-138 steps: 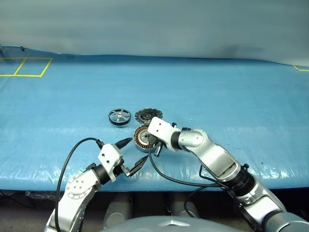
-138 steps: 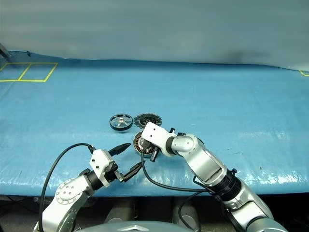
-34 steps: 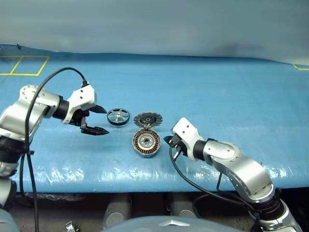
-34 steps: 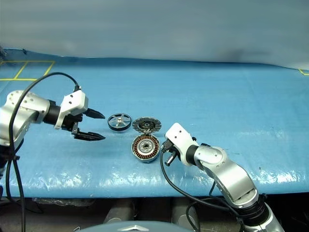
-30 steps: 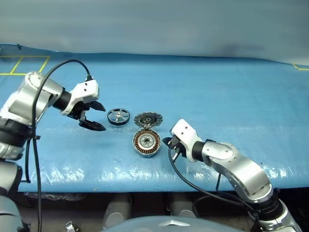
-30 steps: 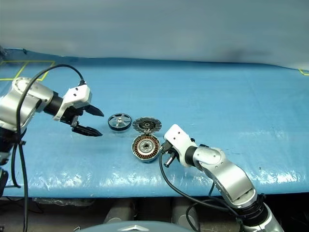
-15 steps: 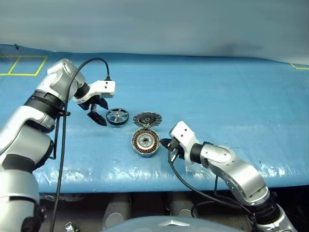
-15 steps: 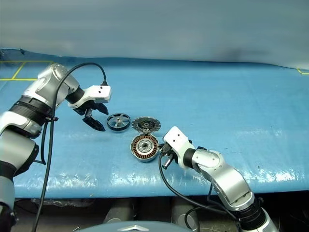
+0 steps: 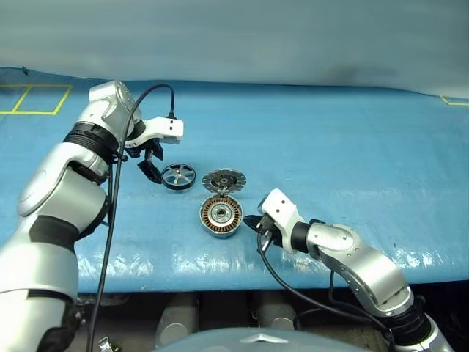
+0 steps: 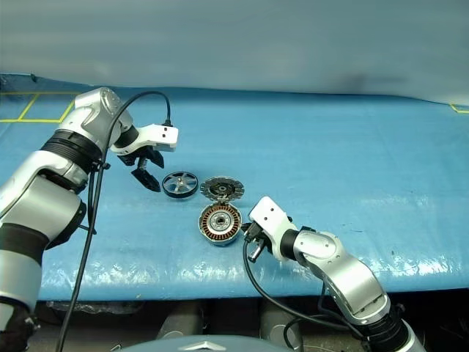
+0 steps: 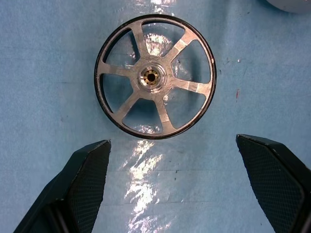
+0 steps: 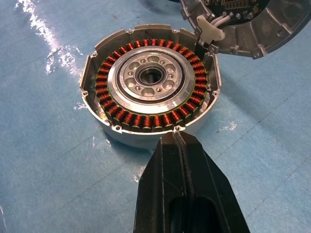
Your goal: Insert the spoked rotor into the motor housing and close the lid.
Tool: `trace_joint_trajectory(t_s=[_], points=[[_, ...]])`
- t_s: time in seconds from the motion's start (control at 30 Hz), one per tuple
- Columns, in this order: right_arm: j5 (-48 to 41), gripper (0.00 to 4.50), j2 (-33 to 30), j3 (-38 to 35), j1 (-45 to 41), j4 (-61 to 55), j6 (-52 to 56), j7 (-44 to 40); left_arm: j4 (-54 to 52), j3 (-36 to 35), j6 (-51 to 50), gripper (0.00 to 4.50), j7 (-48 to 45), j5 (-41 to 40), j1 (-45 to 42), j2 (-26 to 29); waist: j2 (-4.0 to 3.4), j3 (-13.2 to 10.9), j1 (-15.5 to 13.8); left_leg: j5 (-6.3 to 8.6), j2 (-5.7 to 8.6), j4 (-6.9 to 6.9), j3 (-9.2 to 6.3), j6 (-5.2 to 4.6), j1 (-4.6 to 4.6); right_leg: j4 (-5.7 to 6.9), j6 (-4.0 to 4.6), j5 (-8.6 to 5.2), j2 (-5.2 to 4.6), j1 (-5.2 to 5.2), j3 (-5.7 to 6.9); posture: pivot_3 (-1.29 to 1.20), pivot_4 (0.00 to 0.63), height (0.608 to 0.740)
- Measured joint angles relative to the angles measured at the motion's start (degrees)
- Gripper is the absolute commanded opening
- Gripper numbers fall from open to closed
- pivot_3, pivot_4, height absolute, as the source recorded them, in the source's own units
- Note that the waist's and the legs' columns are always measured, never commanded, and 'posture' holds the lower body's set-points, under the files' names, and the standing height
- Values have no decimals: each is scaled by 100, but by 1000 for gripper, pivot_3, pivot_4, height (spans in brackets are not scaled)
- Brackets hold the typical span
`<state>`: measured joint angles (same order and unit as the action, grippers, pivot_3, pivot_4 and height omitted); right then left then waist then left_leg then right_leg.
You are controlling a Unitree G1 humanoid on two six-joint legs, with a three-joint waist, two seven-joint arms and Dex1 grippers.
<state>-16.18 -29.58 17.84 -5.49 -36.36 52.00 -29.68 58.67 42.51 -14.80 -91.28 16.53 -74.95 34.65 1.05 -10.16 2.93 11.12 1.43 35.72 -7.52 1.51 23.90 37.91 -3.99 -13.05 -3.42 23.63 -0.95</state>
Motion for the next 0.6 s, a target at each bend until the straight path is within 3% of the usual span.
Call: trace_joint_trajectory(t_s=[0.17, 0.2, 0.27, 0.53, 0.6], points=[[-8, 7, 2, 32, 10, -38, 101, 15, 204, -215, 153, 4500, 137, 137, -8, -281, 1, 0, -2, 1, 2, 13, -2, -2, 5, 0, -7, 4, 0, -2, 0, 0, 150, 740], [-7, 1, 10, 35, 10, -47, 107, 26, 233, -260, 164, 4327, 146, 153, -9, -335, 1, 0, -3, 1, 3, 16, -2, -2, 5, 1, -8, 5, 0, -3, 0, 0, 150, 740], [-6, 0, 24, 38, 20, -73, 111, 81, 283, -311, 177, 3890, 162, 197, -16, -421, 0, 0, -2, 1, 3, 19, -3, -3, 5, 3, -9, 6, 0, -5, 0, 0, 150, 740], [-5, 0, 79, 87, 82, -90, 115, 223, 498, -492, 208, 1240, 284, 397, -118, -665, 1, 0, -1, 1, 4, 25, -3, -3, 5, 7, -12, 8, 0, -6, -1, 0, 150, 740], [-5, 0, 80, 87, 94, -92, 115, 239, 575, -516, 250, 1240, 367, 504, -163, -720, 1, 0, -1, 1, 4, 25, -3, -3, 4, 8, -12, 8, 0, -7, -1, 0, 150, 740]])
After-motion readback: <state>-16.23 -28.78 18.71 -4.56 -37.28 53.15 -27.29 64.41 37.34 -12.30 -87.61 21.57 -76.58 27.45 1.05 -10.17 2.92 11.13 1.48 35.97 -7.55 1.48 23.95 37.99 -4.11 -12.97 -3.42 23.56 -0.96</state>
